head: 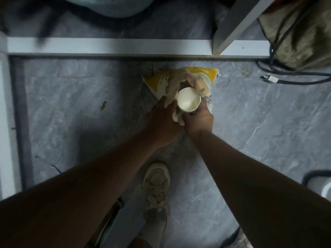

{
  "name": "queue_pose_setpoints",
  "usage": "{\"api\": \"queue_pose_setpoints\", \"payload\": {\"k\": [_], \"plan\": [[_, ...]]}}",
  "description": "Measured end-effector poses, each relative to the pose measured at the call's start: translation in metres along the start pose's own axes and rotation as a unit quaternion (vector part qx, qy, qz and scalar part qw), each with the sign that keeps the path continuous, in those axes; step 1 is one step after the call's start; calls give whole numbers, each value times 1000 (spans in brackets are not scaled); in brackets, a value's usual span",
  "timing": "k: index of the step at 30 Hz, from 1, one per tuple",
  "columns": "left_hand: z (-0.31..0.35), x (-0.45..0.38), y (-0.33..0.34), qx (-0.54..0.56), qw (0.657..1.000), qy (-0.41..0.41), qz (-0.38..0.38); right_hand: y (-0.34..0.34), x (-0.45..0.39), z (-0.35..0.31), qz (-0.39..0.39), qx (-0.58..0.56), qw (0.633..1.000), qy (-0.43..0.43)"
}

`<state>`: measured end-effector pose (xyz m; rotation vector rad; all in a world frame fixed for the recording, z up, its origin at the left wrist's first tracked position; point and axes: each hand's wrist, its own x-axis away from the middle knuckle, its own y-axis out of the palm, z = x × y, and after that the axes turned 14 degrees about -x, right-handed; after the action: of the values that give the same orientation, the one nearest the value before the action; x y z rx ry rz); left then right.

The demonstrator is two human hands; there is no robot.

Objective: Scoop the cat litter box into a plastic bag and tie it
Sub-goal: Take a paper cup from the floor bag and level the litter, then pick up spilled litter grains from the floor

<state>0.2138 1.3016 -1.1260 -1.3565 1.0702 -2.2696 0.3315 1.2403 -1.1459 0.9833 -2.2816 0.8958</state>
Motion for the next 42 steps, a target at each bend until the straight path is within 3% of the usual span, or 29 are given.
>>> {"api": "queue_pose_setpoints", "payload": {"k": [9, 15, 21, 26, 39, 42], "plan": [[4, 6, -5, 25, 1000, 0, 10, 11, -15, 17, -12, -100, 994, 52], [6, 11, 4, 25, 999, -19, 8, -2, -11, 6, -37, -179, 973, 144], [20, 33, 2, 43, 998, -41, -27, -18, -5, 17, -43, -124, 983, 127], [27, 54, 8, 45, 995, -73, -51, -55, 30, 24, -39, -180, 972, 145], [124, 114, 46, -46, 995, 56, -70, -155, 115, 111, 102, -140, 977, 122], [150, 124, 65, -88, 988, 90, -85, -181, 134, 133, 106, -135, 977, 125]]}}
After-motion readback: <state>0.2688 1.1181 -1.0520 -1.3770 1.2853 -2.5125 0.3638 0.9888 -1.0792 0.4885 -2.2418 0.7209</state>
